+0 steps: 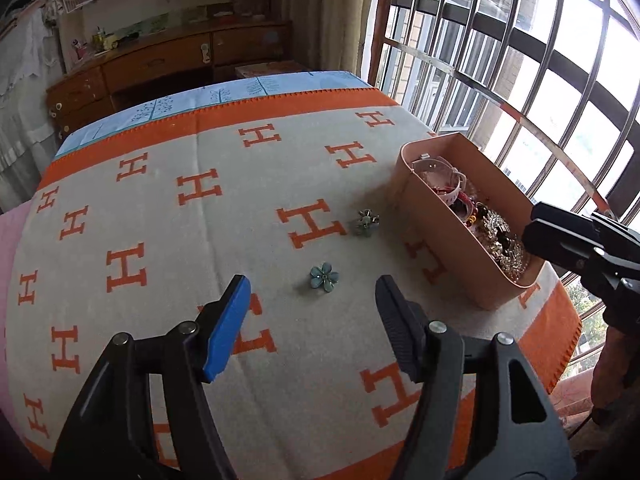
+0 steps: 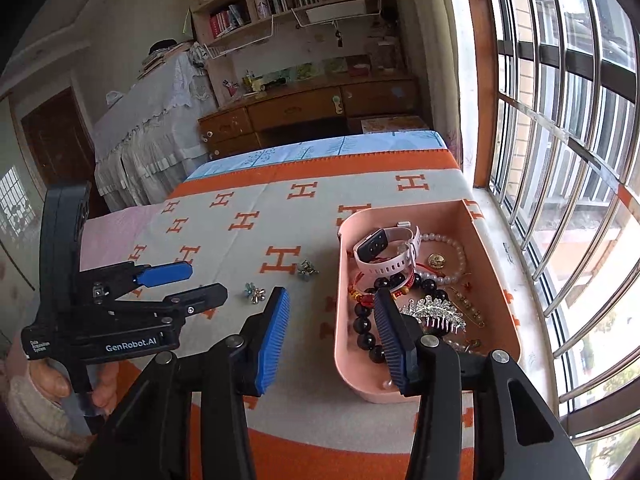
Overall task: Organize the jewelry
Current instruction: 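Withdraw both tools from the box toward the two flower brooches, then grasp the blue flower brooch with the left tool while the right tool grasps the green flower brooch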
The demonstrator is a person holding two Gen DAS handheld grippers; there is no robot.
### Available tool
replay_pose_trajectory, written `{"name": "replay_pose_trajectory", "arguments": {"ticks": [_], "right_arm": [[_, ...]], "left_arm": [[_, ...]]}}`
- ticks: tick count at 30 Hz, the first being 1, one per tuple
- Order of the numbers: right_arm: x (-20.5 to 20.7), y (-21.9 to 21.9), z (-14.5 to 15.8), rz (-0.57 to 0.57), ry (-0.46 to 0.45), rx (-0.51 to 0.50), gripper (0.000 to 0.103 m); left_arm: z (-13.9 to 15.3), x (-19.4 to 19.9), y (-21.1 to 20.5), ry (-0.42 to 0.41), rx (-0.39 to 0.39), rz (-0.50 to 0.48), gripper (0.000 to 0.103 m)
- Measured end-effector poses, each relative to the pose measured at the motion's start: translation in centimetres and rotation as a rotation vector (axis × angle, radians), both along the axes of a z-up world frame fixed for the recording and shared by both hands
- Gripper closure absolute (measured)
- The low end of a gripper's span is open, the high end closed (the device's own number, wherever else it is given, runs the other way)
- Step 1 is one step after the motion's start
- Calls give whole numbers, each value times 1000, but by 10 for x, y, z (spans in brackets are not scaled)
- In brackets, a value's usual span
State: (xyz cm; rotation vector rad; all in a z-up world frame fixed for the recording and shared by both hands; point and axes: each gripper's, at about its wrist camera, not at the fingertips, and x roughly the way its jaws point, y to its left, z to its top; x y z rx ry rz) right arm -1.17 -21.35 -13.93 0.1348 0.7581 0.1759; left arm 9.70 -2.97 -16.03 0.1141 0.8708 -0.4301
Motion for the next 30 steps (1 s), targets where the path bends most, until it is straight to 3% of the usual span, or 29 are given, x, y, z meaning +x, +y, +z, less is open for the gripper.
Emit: {"name": "replay_pose_trajectory", "arguments": {"ticks": [4,6,11,17,22,30], "right_arm": [[6,5,-7,6,21,4,58],[9,7,-10,5,26,7,58],[17,8,-13,-6,41,11,58],[22,14,-15,0,56,0,58],[28,20,-16,1,64,-11,58],[49,38,-19,4,87,8,58]], "left_arm": [[-17,13,-2,7,7,-21,47],[-23,20,-3,31,-4,-37,60],[-36,28,-8,59,-2,-68,62],[-42,30,-18,36,16,-83,86],[-38,31,-12,27,6,-43,86],[-12,19,32,6,-69,31,86]]}}
